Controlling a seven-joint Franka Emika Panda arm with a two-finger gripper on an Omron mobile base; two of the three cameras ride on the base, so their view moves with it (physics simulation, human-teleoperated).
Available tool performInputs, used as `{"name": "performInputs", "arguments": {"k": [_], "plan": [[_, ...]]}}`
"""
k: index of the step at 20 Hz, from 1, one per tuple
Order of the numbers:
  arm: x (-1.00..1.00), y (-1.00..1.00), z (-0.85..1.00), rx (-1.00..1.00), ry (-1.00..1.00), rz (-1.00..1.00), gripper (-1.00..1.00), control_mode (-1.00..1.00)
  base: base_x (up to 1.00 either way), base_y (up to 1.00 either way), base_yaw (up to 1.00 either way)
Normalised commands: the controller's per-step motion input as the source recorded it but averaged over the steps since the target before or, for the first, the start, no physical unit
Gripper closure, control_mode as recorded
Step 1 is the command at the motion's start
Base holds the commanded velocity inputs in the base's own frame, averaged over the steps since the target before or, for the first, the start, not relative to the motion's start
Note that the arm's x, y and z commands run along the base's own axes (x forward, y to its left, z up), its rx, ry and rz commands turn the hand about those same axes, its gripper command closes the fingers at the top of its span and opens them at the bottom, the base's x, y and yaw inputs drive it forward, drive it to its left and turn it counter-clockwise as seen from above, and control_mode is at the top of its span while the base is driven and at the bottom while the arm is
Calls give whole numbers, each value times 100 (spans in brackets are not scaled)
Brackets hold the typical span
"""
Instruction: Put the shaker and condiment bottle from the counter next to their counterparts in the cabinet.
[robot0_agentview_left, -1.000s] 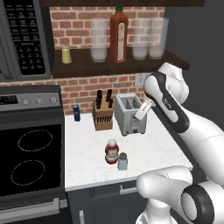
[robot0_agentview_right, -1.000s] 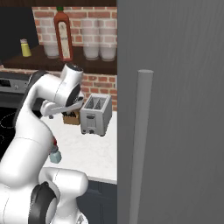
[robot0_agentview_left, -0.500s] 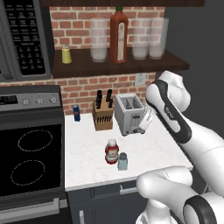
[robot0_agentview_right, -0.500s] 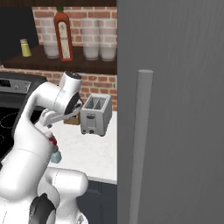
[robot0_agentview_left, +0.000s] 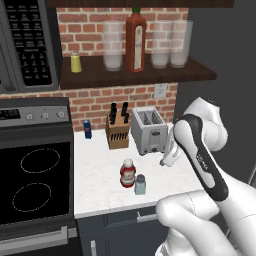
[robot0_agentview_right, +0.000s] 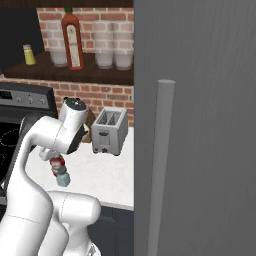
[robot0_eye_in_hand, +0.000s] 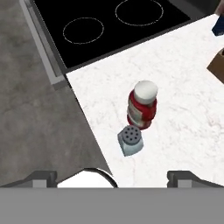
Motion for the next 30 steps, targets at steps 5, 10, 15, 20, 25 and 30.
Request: {"name": "performInputs", "arguments": {"k": [5,10,15,20,25,30], "plan": [[0,0,-21,3,-1,9,-100,-100,0,0,0],[2,0,-30,16,0,22,-100,-100,0,0,0],[0,0,-25,13,0,20,-100,-100,0,0,0],[0,0,-23,0,-7,2,-100,-100,0,0,0],[0,2,-43,0,-14,11,-100,-100,0,0,0],[0,1,-25,2,-6,8,-100,-100,0,0,0]]}}
